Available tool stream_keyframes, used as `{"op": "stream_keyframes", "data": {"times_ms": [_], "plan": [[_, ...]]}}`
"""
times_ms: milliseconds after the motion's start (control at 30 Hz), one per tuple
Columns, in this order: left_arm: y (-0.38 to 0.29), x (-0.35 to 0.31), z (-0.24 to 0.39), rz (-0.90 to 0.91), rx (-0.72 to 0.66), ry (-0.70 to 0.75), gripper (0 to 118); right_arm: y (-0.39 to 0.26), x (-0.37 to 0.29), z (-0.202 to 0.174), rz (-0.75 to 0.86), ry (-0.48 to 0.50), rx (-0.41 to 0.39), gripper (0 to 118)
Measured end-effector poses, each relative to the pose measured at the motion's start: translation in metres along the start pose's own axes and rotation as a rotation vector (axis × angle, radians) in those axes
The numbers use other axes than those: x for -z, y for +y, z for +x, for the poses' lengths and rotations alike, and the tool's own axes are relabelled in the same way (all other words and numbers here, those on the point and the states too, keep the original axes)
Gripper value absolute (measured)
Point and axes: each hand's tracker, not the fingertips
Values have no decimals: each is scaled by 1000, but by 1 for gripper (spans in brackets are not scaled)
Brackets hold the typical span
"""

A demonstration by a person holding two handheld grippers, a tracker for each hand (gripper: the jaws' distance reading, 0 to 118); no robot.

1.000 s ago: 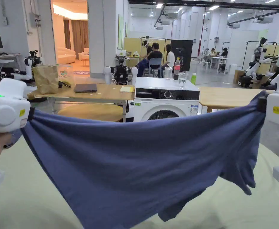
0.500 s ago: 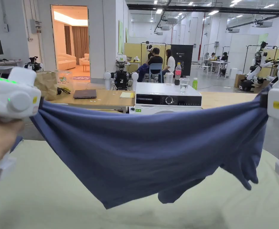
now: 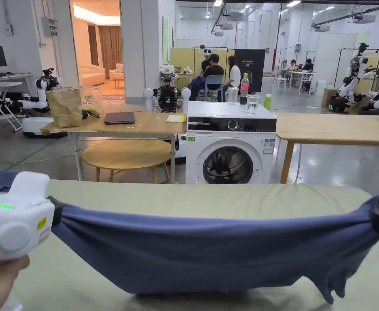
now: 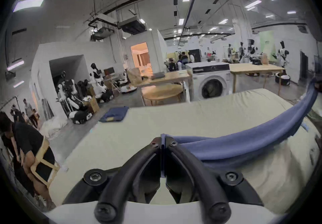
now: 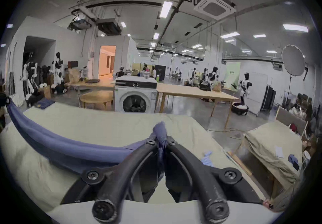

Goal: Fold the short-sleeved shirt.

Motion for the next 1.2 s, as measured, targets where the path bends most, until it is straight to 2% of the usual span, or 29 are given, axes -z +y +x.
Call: {"op": "stream_keyframes", "data": {"times_ms": [133, 300, 433, 467, 500, 533, 567, 667, 767, 867, 933, 967, 1033, 1067, 1100, 1133, 1167, 1200], "plan": [[-86, -41, 3, -90, -29, -25, 0, -73, -47, 0, -112, 49, -63, 3], [-200, -49, 6, -291, -193, -52, 0, -186, -78, -11, -312, 80, -56, 3], [-231, -55, 12, -316, -138, -11, 1, -224, -85, -9, -385, 43, -11, 6], [-226, -59, 12, -308, -134, -5, 18, -220, -89, -7, -385, 55, 3, 21], [-218, -66, 11, -274, -116, 12, 45, -212, -92, -5, -386, 70, 17, 49], [-215, -66, 6, -237, -99, 25, 83, -202, -96, -6, -375, 82, 28, 85], [-200, -74, 7, -188, -88, 34, 108, -184, -102, -10, -324, 103, 37, 112], [-156, -98, 23, -54, -70, 35, 108, -133, -125, -36, -148, 136, 4, 114], [-116, -106, 48, 41, -50, -25, 108, -89, -137, -79, -31, 210, 4, 114], [-96, -111, 82, 90, 10, -64, 108, -72, -143, -121, 40, 242, -8, 114], [-94, -111, 99, 86, -25, -56, 108, -73, -143, -141, 30, 235, -15, 106], [-94, -111, 104, 89, -65, -106, 105, -76, -144, -148, 31, 234, -19, 101], [-96, -112, 111, 57, -76, -120, 101, -82, -147, -157, 38, 235, -5, 97], [-101, -113, 114, 67, -68, -121, 51, -85, -149, -160, 40, 236, -1, 76], [-102, -112, 117, 67, -54, -113, 0, -86, -150, -163, 49, 230, -2, 45], [-108, -113, 119, 122, -46, -88, 0, -88, -151, -165, 62, 199, 0, 0], [-113, -112, 117, 56, -66, -140, 0, -85, -154, -159, 75, 191, -4, 0], [-117, -111, 114, 28, -102, -152, 0, -82, -153, -153, 59, 234, 8, 0]]}}
